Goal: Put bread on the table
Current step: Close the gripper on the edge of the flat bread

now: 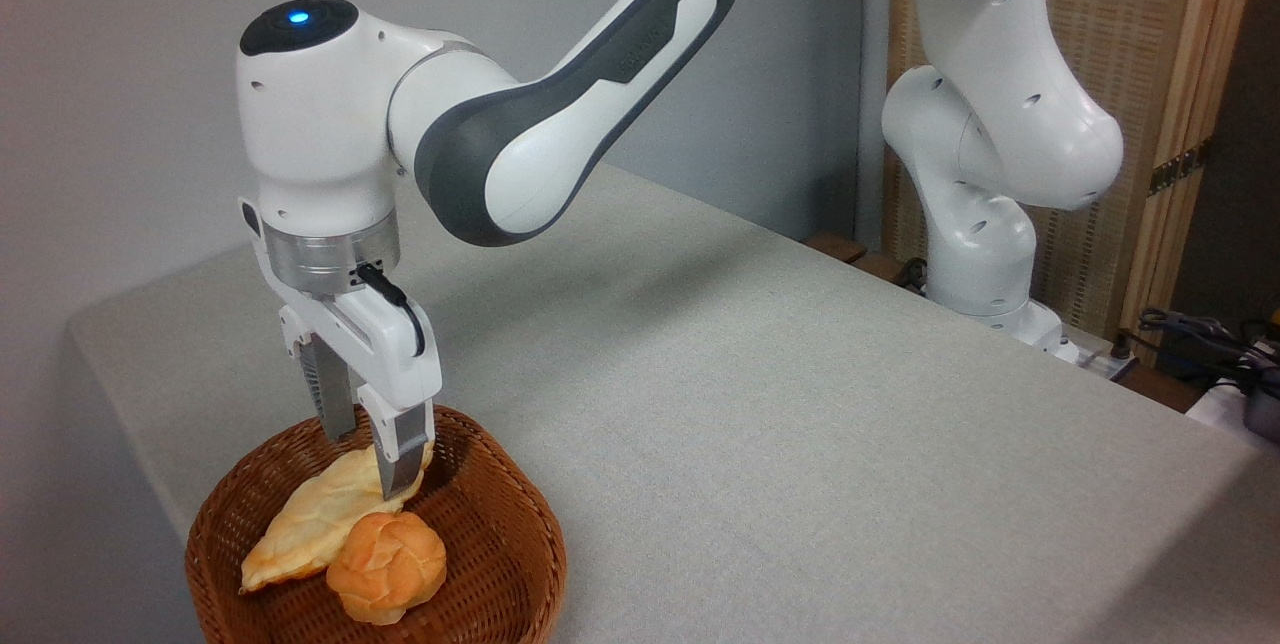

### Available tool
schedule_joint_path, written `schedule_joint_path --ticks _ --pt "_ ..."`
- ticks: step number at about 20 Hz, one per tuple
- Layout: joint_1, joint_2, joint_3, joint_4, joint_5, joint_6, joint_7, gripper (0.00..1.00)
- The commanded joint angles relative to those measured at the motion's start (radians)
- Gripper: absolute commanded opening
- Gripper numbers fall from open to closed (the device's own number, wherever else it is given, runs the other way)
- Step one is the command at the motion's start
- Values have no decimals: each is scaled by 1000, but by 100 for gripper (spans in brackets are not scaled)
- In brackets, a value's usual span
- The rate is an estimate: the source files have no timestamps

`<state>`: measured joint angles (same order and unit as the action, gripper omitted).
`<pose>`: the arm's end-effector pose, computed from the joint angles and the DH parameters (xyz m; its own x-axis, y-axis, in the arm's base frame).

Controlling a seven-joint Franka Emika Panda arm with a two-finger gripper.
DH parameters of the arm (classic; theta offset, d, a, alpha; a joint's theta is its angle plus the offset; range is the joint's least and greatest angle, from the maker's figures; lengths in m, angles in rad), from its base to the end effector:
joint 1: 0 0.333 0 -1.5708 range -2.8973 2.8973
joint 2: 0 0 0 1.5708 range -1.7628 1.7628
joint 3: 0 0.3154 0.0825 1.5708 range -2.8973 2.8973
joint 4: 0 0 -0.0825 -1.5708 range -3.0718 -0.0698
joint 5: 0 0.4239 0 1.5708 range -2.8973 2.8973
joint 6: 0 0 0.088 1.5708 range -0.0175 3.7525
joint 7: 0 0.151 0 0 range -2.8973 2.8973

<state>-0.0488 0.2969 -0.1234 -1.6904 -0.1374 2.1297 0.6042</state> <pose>0.6896 -0.1257 0.3800 0.7500 -0.6293 0.2040 -0.6505 -0.7575 0.0548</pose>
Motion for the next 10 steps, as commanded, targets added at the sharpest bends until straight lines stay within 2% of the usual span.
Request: schedule_joint_path --ticks 1,4,6,8,9,10 --pt "1 5 -5 5 9 13 0 100" --pt "1 22 -7 5 12 13 11 98" --pt "0 34 -9 5 12 15 25 91" --pt "0 37 -9 5 10 15 38 79" --pt "0 36 -9 6 10 15 43 66" --pt "0 36 -9 6 9 15 45 59"
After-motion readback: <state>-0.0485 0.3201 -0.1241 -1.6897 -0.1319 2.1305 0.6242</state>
